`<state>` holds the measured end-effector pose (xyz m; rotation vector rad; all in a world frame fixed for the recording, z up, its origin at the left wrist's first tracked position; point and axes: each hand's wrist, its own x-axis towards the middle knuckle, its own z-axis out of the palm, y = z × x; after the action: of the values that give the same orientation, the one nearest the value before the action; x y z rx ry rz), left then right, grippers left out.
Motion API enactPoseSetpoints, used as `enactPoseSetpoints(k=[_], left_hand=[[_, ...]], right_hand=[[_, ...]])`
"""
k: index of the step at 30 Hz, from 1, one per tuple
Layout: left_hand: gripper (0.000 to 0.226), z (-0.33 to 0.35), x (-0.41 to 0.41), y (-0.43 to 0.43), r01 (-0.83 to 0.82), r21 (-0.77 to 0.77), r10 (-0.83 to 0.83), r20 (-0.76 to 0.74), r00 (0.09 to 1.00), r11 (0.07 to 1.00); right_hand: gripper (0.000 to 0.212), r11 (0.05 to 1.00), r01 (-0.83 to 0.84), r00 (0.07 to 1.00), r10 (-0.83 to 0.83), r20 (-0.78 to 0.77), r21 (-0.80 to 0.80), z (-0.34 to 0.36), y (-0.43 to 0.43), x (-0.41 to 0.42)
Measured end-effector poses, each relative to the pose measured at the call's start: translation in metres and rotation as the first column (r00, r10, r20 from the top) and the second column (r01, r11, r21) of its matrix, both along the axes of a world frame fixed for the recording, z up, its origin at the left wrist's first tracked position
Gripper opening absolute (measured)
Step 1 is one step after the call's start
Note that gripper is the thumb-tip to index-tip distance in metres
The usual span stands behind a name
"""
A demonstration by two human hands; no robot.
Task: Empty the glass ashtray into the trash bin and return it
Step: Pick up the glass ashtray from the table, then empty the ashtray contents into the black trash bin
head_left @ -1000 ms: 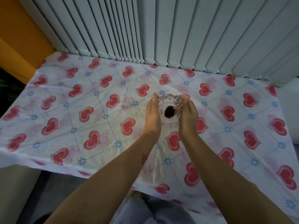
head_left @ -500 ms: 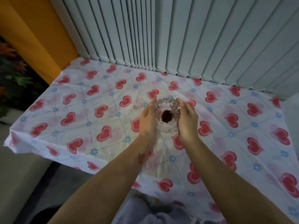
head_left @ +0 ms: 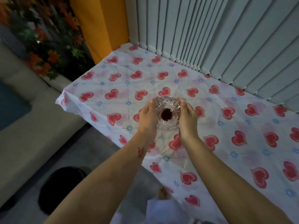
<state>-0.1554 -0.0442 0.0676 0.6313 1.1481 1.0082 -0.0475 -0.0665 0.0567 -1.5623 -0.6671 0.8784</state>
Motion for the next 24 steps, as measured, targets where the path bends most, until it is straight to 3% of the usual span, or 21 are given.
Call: enactPoseSetpoints(k=[9, 18, 24], left_hand=[[0.041, -0.023, -0.192, -0.043, -0.234, -0.037, 0.236, 0.071, 0.969, 0.972], [0.029, -0.051, -0.369, -0.106, -0.451, 0.012, 0.449, -0.115, 0.886, 0.892], [0.028, -0.090, -0.444, -0.128, -0.627, -0.006, 0.620, -0.143, 0.772, 0.779]], right_hand=[[0.029, 0.955, -0.293, 0.950, 0.285, -0.129, -0.040, -0.017, -0.025, -0.187], [0.039, 0.801, -0.597, 0.797, 0.599, 0.076, -0.050, -0.042, -0.063, -0.363], [0.034, 0.663, -0.745, 0.658, 0.748, 0.087, -0.067, -0.085, -0.060, -0.445]])
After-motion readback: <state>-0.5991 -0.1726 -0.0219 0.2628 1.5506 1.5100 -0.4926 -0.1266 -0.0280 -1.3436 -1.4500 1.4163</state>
